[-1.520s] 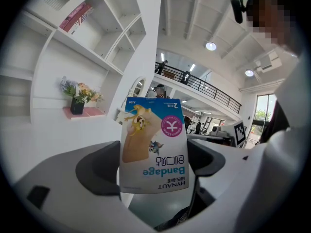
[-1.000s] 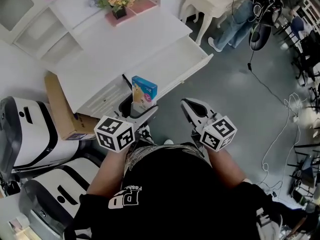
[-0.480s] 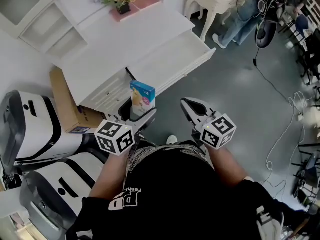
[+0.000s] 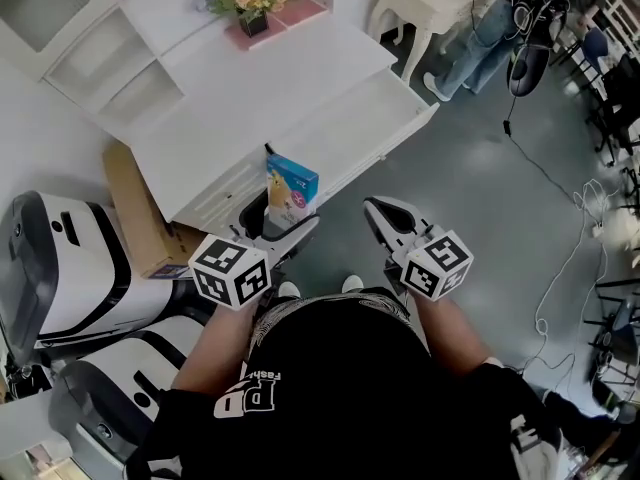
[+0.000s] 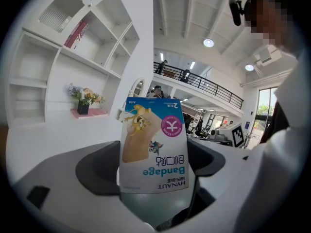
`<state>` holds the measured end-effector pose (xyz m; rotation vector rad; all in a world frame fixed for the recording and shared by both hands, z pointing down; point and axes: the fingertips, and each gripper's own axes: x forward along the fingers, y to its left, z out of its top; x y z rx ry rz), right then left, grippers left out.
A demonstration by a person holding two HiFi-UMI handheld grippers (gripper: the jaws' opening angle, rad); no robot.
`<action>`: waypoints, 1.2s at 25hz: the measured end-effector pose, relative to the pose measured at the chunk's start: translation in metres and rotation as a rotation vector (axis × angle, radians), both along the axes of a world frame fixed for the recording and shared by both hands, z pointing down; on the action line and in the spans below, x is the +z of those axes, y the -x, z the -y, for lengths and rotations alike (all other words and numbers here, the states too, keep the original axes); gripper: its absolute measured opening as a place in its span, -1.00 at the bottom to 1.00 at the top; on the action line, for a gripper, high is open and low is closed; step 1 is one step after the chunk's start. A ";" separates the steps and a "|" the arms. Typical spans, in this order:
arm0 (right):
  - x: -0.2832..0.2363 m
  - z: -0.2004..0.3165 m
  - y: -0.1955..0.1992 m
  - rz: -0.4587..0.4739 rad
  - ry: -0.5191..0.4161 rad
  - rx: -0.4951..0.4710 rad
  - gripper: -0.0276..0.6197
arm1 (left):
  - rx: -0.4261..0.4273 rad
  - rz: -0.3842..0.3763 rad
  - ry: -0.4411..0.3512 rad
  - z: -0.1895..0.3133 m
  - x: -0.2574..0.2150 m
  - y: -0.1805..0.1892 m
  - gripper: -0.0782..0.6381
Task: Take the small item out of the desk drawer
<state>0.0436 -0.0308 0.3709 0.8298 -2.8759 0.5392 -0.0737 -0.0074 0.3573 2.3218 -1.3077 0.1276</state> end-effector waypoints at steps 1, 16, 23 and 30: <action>0.000 -0.001 0.004 -0.003 0.000 0.005 -0.89 | 0.005 -0.002 0.005 -0.001 0.001 0.005 0.40; -0.002 -0.003 0.033 -0.028 -0.003 0.064 -0.89 | 0.049 -0.035 0.011 -0.001 0.007 0.039 0.40; -0.003 -0.004 0.036 -0.015 0.006 0.064 -0.89 | 0.043 -0.040 0.015 0.000 0.009 0.041 0.40; -0.003 -0.003 0.039 -0.025 0.010 0.052 -0.89 | 0.033 -0.031 0.012 -0.001 0.008 0.043 0.40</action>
